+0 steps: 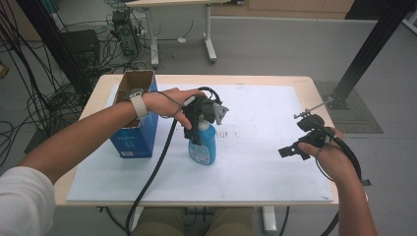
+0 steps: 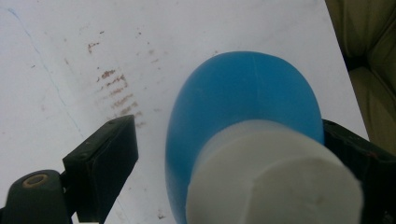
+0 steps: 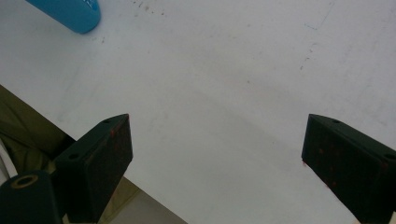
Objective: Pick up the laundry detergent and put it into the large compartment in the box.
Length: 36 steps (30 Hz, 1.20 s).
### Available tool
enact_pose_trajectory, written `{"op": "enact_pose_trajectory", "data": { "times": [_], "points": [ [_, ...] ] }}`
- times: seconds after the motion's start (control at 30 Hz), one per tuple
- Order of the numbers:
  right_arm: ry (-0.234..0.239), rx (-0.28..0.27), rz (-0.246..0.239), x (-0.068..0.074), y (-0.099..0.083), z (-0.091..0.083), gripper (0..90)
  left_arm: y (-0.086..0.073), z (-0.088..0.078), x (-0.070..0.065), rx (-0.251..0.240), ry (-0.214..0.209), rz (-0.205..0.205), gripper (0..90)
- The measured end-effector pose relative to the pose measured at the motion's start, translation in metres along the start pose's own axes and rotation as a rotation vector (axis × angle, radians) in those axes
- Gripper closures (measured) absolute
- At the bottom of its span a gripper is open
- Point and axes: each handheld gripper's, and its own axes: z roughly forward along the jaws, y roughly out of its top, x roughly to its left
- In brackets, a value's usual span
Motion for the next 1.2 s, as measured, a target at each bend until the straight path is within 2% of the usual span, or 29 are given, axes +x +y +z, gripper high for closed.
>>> {"op": "enact_pose_trajectory", "data": {
  "times": [0.6, 0.77, 1.2],
  "points": [
    [-0.001, -0.002, 0.004, -0.0007, -0.0017, 0.0002, 8.7, 0.0030, 0.0085, -0.0042, 0.015, 0.014, 0.016, 21.1],
    [-0.001, -0.001, 0.005, -0.0002, -0.0009, 0.0008, 8.7, 0.0039, 0.0089, -0.0060, 0.019, 0.021, 0.022, 26.9],
    [-0.001, 0.000, 0.004, -0.0005, -0.0009, 0.0016, 8.7, 0.0051, 0.0103, -0.0025, 0.023, -0.011, 0.017, 39.5]
  ]
}}
